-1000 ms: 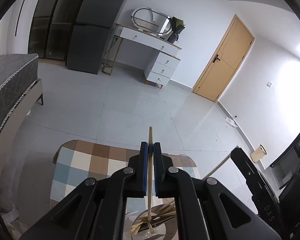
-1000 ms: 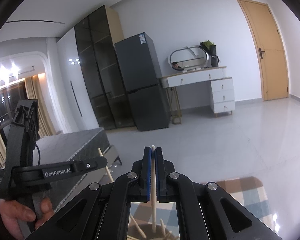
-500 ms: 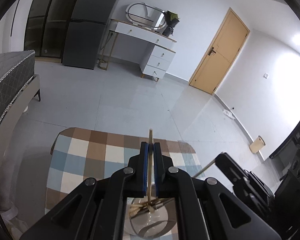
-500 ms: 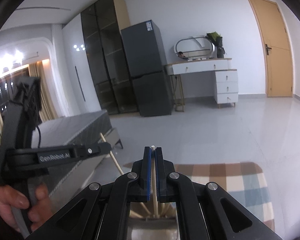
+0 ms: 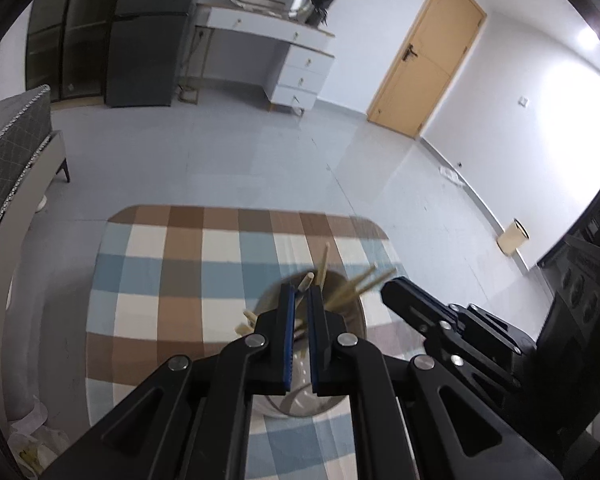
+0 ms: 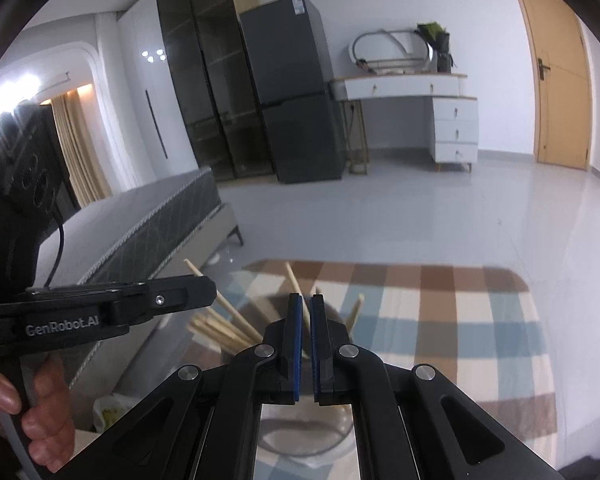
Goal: Organize utensils
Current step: 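Open both grippers and pull back from the holder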
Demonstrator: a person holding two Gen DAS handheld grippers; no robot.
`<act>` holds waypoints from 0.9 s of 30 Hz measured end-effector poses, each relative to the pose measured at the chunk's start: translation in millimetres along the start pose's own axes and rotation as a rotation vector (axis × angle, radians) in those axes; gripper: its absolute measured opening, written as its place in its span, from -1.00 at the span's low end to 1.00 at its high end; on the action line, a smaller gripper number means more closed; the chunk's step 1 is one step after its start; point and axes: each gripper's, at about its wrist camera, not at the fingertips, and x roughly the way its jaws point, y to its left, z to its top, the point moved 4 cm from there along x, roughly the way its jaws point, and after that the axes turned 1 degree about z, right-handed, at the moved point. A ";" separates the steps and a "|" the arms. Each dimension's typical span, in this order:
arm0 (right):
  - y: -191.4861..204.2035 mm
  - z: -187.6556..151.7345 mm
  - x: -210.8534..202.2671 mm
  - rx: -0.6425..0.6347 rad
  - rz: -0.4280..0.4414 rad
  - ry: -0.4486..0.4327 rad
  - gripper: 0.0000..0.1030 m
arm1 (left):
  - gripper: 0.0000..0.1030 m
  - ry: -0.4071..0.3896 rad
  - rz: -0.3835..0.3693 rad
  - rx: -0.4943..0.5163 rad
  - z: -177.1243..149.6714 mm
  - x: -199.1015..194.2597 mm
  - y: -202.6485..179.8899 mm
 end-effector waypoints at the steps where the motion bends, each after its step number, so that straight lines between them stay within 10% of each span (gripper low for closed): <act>1: -2.1 -2.4 0.5 0.007 -0.005 0.012 -0.94 | -0.98 0.018 -0.002 0.009 -3.5 1.4 -1.9; 7: -12.1 -13.2 -20.3 0.056 -0.028 -0.004 -0.87 | -0.94 0.079 0.019 0.003 -18.3 0.6 -3.8; 17: -19.1 -24.8 -87.3 0.102 -0.037 -0.062 -0.14 | -0.67 0.030 0.110 0.035 -40.5 -45.2 -31.1; 27: 21.6 -23.7 -175.9 0.008 -0.025 -0.286 0.72 | 0.48 -0.234 0.170 -0.007 -52.9 -120.0 -51.2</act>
